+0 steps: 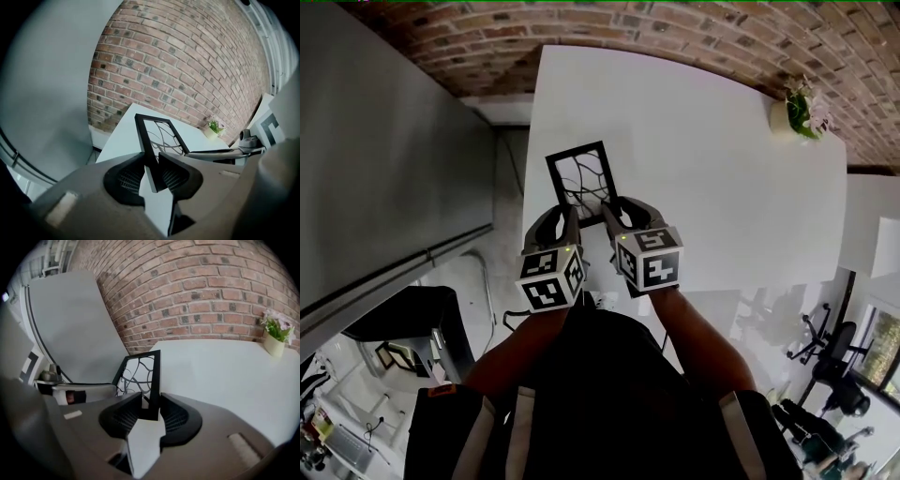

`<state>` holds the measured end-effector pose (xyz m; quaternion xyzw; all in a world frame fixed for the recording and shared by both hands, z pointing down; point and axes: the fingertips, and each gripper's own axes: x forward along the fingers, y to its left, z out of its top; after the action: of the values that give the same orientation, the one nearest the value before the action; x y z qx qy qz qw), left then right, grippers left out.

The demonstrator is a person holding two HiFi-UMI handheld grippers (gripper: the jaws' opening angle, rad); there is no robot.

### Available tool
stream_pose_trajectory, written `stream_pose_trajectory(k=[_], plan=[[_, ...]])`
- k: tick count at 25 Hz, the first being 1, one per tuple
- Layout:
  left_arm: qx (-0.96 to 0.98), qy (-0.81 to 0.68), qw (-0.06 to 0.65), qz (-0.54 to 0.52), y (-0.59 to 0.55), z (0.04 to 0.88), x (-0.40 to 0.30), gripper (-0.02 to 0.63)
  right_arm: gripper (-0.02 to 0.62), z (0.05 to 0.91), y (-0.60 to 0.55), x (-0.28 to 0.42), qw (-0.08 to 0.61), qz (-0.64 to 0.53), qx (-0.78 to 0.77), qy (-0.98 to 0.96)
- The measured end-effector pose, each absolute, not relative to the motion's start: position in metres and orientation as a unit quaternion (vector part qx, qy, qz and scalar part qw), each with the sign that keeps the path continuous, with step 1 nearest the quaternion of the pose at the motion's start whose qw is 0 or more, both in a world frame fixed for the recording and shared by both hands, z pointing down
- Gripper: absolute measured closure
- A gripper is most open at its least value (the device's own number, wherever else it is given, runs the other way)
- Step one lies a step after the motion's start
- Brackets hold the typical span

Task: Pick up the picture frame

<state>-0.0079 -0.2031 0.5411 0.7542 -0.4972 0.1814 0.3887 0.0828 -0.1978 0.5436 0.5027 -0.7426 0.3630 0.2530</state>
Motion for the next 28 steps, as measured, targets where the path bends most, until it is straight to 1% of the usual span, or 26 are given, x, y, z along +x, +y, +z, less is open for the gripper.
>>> stream_pose_trajectory(k=[8,19,28], plan=[[0.774,-0.495,0.362,0.155,-0.150,0.489,-0.005,0.523,0.474,0.485,-0.142,0.086,0.229,0.318,0.526,-0.755],[0.806,-0.478,0.320,0.139,-0.064,0.422,0.014,0.523,0.479,0.417,-0.047,0.105,0.196,0.289,0.553,-0.756],[0.842,-0.450,0.267,0.129,-0.006,0.377,0.036,0.525,0.482,0.376,0.022,0.125,0.155,0.260,0.592,-0.747]])
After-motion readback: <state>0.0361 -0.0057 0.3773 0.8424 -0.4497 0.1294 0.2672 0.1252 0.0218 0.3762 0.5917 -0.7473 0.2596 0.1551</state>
